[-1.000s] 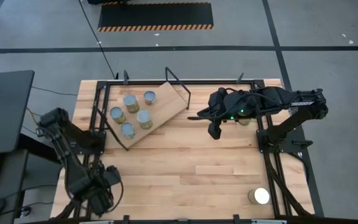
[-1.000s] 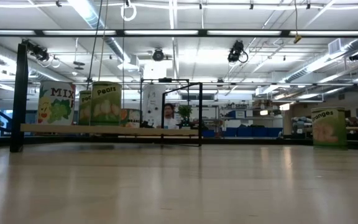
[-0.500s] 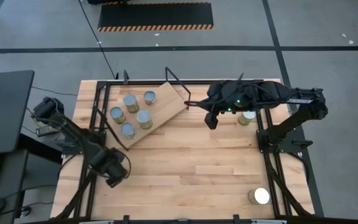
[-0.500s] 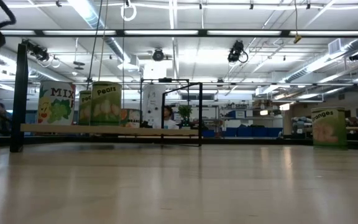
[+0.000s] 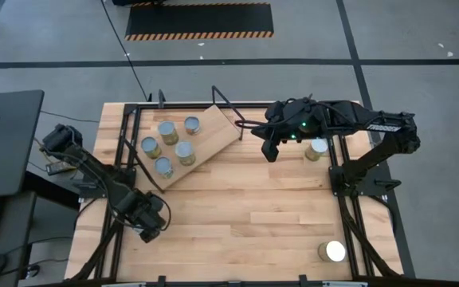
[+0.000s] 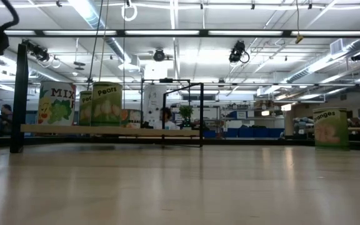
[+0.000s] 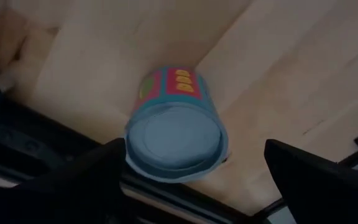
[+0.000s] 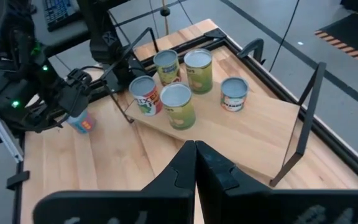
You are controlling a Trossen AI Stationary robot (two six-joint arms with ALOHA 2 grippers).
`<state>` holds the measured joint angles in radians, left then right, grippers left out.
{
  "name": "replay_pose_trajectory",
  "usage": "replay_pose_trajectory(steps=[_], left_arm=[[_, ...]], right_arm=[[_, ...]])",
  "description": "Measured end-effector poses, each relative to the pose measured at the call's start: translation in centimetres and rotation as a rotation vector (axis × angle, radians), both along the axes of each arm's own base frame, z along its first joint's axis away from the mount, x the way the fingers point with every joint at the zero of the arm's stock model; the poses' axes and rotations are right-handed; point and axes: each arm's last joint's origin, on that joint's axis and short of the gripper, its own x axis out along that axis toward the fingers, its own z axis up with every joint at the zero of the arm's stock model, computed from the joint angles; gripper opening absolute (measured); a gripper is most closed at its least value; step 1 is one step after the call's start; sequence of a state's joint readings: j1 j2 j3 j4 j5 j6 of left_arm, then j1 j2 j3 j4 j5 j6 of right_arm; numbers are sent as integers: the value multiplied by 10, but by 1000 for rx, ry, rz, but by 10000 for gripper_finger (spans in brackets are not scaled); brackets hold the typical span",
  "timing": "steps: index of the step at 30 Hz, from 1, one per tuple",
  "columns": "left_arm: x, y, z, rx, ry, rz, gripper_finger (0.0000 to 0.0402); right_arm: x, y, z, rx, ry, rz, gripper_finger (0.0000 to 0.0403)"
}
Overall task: Pick and place cans onto a shelf
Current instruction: Put the canned corn on the shelf
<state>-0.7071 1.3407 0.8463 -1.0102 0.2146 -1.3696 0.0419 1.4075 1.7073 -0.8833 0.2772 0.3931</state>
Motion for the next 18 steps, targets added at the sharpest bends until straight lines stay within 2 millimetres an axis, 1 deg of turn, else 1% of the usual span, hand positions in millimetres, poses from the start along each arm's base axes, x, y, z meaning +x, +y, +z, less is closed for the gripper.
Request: replay_pose_trajectory(steps=[5,14,18], left_arm=[[-10,4,-17,29,65,21,389],[-16,4,-27,34,68,26,389],[-17,5,-36,23,58,28,389]], right_arm=[[0,4,0,44,-9,7,11],[0,13,0,60,-12,30,10],[-1,16,0,60,-12,42,10]])
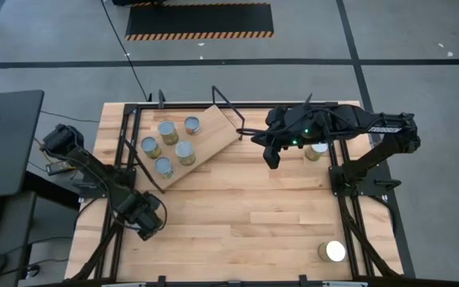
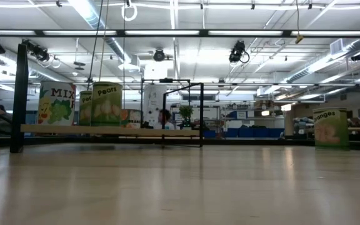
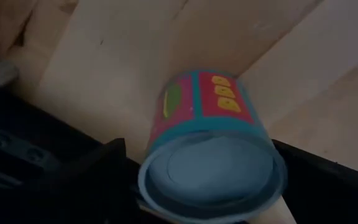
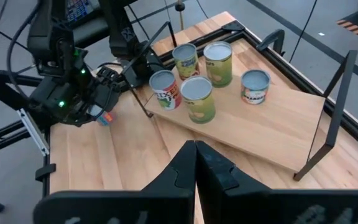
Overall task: Pick and place cans onto a shelf
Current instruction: Put the canned corn on the shelf
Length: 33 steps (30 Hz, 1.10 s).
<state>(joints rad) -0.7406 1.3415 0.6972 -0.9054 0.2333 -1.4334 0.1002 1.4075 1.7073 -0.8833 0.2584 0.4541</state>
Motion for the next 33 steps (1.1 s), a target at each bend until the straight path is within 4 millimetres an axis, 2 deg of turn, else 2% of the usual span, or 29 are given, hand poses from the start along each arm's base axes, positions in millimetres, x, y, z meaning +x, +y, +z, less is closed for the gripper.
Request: replay_pose_trajectory(steps=[5,11,14,16,18,21,26,30,33], left_arm=[[-1,0,-2,-27,10,-9,374],[-2,-1,-1,-48,33,-17,289],[-2,-1,-1,-64,55,3,285],[0,-4,8,-94,93,23,285],[7,-11,26,-139,80,19,285],[24,-17,64,-183,-9,10,285],[54,-16,140,-180,-369,-94,286],[72,2,194,-64,-659,-103,287],[84,26,229,28,-825,-12,288]], right_arm=[[0,4,0,0,0,17,10],[0,5,0,-8,2,22,10],[0,2,0,-42,8,33,10],[-1,-1,2,-79,7,47,10],[-3,-5,8,-129,-6,66,10],[-8,-12,14,-224,-9,96,10],[-10,-31,16,-379,27,116,12],[-15,-49,18,-485,70,114,12],[-22,-61,21,-553,99,108,12]])
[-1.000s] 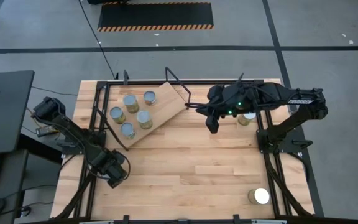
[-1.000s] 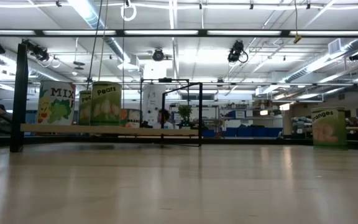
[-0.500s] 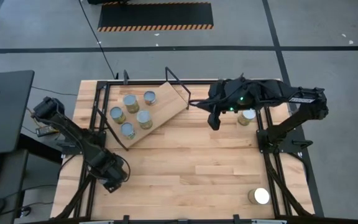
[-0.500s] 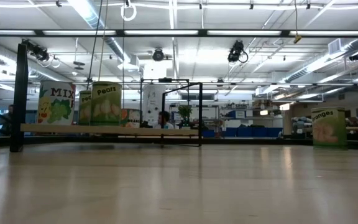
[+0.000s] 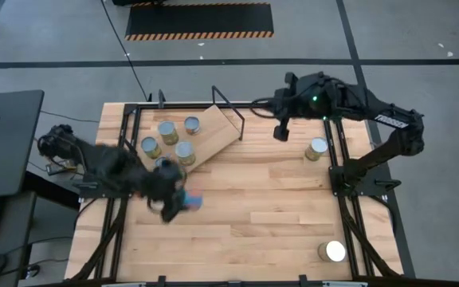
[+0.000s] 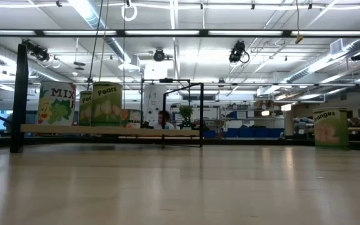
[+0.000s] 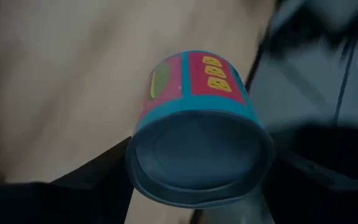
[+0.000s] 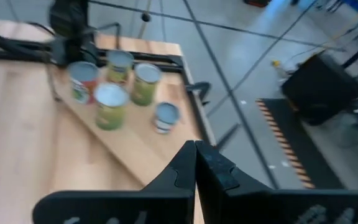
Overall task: Pick and place cans onto a shelf
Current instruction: Put the canned corn on the shelf
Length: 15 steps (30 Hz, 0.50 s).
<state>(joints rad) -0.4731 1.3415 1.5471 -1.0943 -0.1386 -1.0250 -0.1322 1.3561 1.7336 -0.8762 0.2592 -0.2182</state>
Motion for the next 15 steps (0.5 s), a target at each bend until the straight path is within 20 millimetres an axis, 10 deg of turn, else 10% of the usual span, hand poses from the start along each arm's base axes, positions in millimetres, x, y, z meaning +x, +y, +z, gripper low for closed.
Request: replay_pose_trajectory(steps=[8,15], left_arm=[[36,75,63,181,-303,211,289],[78,153,63,243,-142,251,289]], right_arm=[[-30,-24,10,-79,20,-76,12],[-41,-37,9,-42,35,-113,12]])
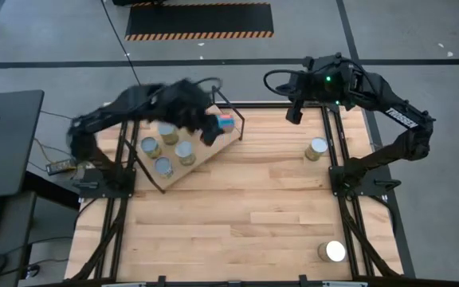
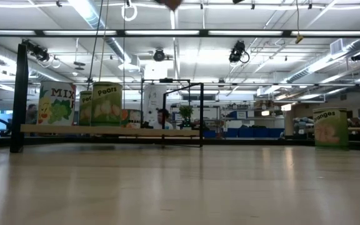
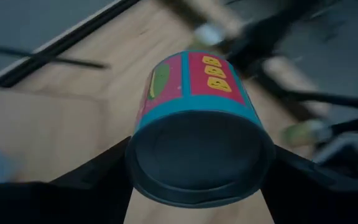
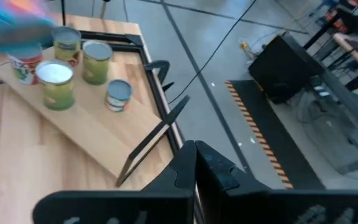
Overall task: Pick and place cans onto a shelf
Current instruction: Put the canned corn on the shelf
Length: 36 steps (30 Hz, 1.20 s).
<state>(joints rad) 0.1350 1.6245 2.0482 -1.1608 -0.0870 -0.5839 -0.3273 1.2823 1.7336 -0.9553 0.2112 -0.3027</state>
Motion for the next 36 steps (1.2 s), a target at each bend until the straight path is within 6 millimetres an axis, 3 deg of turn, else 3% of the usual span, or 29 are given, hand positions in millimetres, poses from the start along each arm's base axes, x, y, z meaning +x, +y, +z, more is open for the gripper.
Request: replay_pose_trajectory(steps=[3,9,19,25,36], left_arm=[[11,26,-12,17,165,-25,290],[16,56,-48,11,497,-61,290],[41,91,-115,-75,724,-72,290],[49,102,-156,-132,842,-65,290],[49,103,-207,-110,930,-89,290]], right_arm=[[-2,-2,-2,28,13,-15,12],[-2,-4,-7,139,-3,-90,12],[7,-8,-13,233,-36,-158,12],[20,-13,-21,264,-16,-178,12],[31,-15,-29,311,-1,-181,11]])
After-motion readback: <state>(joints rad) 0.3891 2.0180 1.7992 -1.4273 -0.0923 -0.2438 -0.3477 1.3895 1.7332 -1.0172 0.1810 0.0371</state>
